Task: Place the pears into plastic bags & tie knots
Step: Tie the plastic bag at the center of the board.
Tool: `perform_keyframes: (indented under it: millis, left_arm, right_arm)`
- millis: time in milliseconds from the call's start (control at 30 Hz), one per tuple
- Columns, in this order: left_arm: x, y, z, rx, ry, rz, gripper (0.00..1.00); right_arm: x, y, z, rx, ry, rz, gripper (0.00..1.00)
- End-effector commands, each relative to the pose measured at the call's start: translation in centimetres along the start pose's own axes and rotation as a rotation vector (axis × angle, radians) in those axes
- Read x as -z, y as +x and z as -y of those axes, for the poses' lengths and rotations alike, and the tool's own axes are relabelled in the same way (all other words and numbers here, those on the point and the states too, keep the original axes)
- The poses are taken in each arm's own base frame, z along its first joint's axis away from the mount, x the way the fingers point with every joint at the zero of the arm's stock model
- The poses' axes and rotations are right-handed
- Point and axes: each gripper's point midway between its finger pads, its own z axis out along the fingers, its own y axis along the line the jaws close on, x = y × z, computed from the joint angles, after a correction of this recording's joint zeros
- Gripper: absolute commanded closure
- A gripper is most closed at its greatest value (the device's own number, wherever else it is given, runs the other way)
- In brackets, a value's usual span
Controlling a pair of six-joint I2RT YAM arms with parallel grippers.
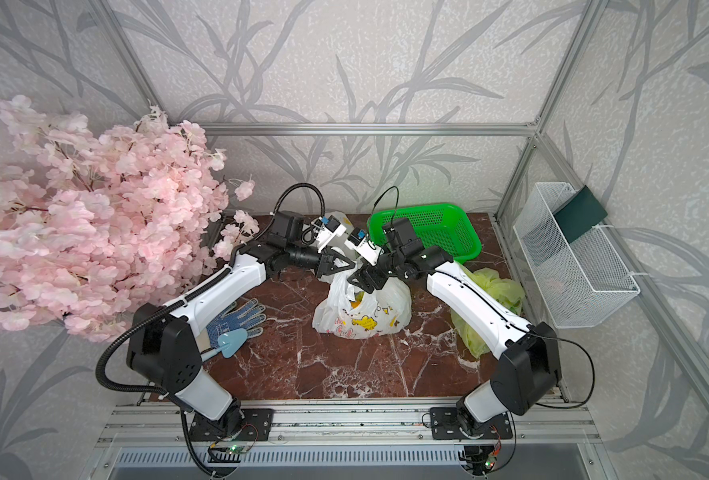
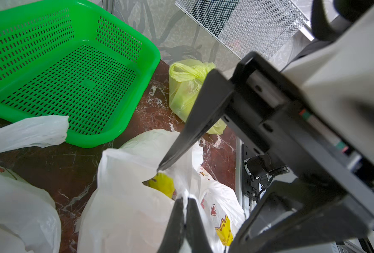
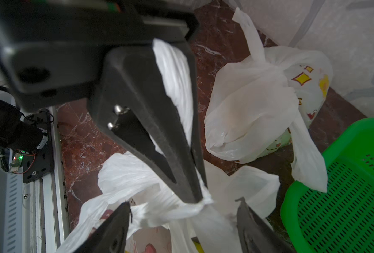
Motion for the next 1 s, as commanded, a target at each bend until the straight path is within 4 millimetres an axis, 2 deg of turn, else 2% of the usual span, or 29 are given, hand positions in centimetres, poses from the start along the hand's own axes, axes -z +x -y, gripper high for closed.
perform_keyframes:
  millis: [0,67,233,433,567,733,833,967]
  left_arm:
    - [0.9,-0.9,1.2,-0.067,0.002,0.029,1.00]
    - [0.9,-0.8,1.3,-0.065,0.005,0.028,1.00]
    - [1.1,-0.7,1.7,-0.074,0.013,0.022,1.00]
    - [1.1,-0.9,1.8,-0.075,0.022,0.024,1.00]
    - [1.1,-0.9,2.0,-0.069,0.026,0.025,0.99]
    - [1.7,-0.6,2.0,-0.022,0.043,0.035,0.80]
    - [2.1,0.5,1.3,0.024,0.044,0.051,0.67]
    - [1.8,2.5,0.5,0.035,0.023,0.056,0.55]
  right_arm:
    - [0.0,-0.7,0.1,0.027,-0.013,-0.012,0.22]
    - [-0.5,-1.1,-0.1,0.011,-0.046,-0.007,0.22]
    - [-1.3,0.1,0.6,0.013,-0.035,-0.056,0.29]
    - [-1.9,1.1,0.9,0.001,-0.049,-0.108,0.47]
    - [-2.1,1.0,1.2,-0.006,-0.038,-0.109,0.60]
    - [-2.2,1.1,1.8,0.003,-0.009,-0.119,0.80]
    - [-2.0,1.2,1.9,0.014,0.004,-0.114,0.86]
    - [-1.4,0.7,1.8,0.036,0.019,-0.098,0.90]
